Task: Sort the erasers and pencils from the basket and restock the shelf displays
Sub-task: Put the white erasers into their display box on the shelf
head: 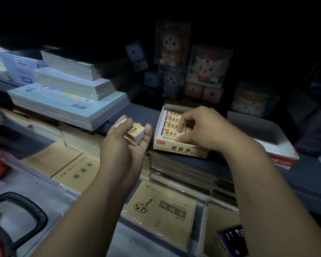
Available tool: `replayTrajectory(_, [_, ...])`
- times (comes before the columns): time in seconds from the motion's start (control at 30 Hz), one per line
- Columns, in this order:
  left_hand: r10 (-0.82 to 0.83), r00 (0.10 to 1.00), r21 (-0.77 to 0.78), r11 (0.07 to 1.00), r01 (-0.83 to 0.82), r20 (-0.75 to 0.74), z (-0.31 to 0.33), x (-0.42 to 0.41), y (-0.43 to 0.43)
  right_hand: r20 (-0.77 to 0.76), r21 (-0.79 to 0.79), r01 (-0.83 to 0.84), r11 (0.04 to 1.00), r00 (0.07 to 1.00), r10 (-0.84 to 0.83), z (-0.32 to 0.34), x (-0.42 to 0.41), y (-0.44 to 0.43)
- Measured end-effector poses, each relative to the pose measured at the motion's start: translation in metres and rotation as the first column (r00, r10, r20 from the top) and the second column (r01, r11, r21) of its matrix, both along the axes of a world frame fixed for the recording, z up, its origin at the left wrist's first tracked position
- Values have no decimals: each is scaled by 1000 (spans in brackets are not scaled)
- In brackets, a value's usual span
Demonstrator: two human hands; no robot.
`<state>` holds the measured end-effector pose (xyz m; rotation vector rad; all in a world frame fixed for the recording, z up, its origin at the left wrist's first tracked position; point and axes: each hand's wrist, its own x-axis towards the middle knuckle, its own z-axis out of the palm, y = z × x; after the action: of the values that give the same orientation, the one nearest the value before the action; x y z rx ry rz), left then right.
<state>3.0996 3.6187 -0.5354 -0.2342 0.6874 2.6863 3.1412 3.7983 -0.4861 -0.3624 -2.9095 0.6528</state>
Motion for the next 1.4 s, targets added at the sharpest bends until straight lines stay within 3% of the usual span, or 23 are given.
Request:
replayTrajectory(0.13, [2, 1000, -34, 999, -2, -6, 1, 4, 1, 54, -8, -45, 999, 998, 45, 5, 5, 6])
replayTrajectory(0.37, [-11, 1000, -50, 999, 10, -23, 2, 7, 0, -2, -64, 12, 998, 1000, -12, 2, 9, 7])
replayTrajectory(0.6, [-55, 998, -70, 996, 52, -44, -2, 10, 0, 18, 7, -3, 1000, 1000, 3, 2, 6, 4])
replayTrajectory(0.67, [-64, 996, -89, 994, 59, -57, -3, 10, 0, -35, 17, -30, 999, 999, 31, 4, 3, 0])
replayTrajectory(0.8, [-42, 995, -88, 996, 34, -89, -6, 8, 2, -268, -192, -142, 971, 960, 87, 9, -2, -25])
replayTrajectory(0.93, [-45, 986, -80, 996, 32, -161, -8, 5, 1, -248, -301, -280, 912, 946, 209, 10, -6, -51])
replayTrajectory(1.23, [-41, 979, -24, 999, 37, -197, -4, 3, 0, -232, -142, -217, 966, 956, 181, 9, -12, -66])
replayTrajectory(1.33, [-70, 986, 34, 997, 76, -155, 1, 1, -1, -227, -24, -174, 984, 960, 164, 8, -16, -70])
replayTrajectory(1.4, [-60, 991, 63, 996, 68, -116, 1, 0, -2, -252, -35, -135, 990, 960, 122, 8, -15, -68])
